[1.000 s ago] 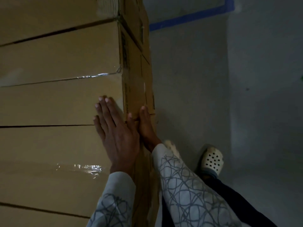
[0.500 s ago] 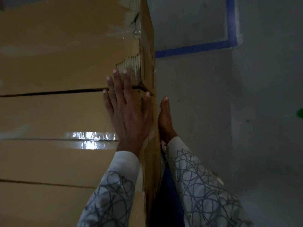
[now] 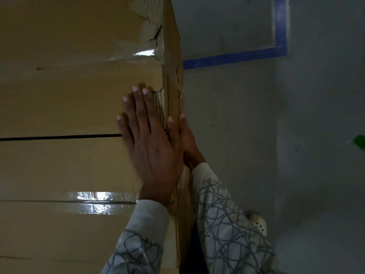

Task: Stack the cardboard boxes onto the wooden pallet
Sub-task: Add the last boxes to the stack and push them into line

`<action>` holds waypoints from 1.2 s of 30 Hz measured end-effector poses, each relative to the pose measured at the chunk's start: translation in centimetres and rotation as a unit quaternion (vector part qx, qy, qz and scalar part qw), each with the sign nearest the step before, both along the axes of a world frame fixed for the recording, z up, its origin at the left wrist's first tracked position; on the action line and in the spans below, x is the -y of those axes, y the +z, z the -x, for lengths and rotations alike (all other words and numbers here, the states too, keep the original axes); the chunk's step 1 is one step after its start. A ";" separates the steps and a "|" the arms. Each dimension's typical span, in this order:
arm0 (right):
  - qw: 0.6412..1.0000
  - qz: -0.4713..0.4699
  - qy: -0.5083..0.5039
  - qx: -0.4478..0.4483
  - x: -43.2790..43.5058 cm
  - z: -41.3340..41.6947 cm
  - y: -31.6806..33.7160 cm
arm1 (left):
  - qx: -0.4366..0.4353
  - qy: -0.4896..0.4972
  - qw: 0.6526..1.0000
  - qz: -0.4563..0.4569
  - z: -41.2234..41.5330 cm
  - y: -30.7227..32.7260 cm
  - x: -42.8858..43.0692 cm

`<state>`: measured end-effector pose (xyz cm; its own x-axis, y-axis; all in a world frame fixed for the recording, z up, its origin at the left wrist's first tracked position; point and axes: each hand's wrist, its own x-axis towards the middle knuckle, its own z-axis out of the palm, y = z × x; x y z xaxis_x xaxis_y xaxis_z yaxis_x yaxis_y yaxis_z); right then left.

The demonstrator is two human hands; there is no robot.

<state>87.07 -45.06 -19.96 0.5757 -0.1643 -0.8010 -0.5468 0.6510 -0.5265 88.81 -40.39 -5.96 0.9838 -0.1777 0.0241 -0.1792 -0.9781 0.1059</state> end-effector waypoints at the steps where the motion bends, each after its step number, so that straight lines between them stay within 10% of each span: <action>1: 1.000 0.009 0.016 0.012 -0.1 -0.2 -0.1 | 0.001 0.005 1.000 -0.005 0.0 0.0 0.1; 20: 0.983 0.052 -0.077 -0.158 1.7 3.0 3.9 | -0.025 0.023 0.999 0.009 0.2 1.0 0.2; 36: 0.991 0.011 0.070 -0.113 16.0 -5.8 9.4 | -0.090 -0.016 0.996 0.019 -2.8 4.9 8.1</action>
